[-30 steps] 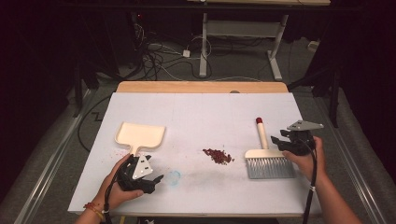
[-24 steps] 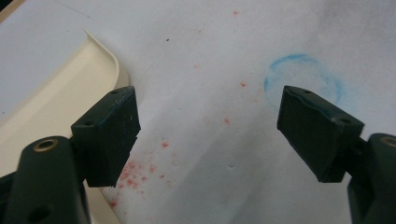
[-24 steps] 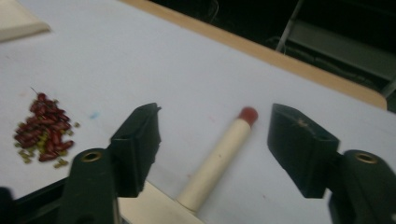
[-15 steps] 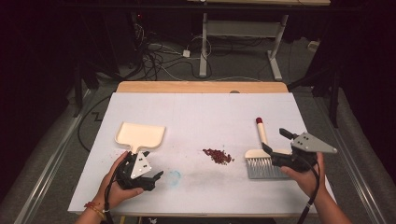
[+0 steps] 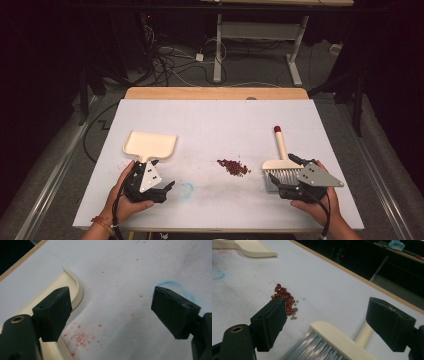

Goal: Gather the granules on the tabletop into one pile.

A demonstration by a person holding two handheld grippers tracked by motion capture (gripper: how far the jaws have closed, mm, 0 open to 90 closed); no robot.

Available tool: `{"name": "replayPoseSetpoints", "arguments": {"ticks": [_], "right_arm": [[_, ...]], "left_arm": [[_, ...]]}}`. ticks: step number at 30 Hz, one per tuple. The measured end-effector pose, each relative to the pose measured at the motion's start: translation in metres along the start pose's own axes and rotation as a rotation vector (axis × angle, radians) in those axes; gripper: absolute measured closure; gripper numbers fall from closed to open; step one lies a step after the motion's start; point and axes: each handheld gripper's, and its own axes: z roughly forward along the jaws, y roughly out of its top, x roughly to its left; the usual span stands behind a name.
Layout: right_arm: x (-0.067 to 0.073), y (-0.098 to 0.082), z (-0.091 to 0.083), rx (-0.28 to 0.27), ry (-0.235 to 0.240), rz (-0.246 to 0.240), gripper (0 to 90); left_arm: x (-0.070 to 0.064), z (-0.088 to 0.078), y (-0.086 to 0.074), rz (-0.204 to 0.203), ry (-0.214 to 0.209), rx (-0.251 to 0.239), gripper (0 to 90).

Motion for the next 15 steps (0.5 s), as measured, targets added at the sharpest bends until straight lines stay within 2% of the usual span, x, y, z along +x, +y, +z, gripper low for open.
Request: {"name": "replayPoseSetpoints", "arguments": {"ticks": [8,15], "right_arm": [[0.0050,0.0019,-0.0020,-0.014,-0.016,-0.006,17.8],[0.0069,0.0024,-0.0009,-0.013,-0.014,-0.023,17.9]], "left_arm": [[-0.0044,-0.0053,-0.0017,0.012,0.004,-0.007,16.3],[-0.0020,-0.0039,-0.0020,0.006,0.002,-0.005,16.3]]}}
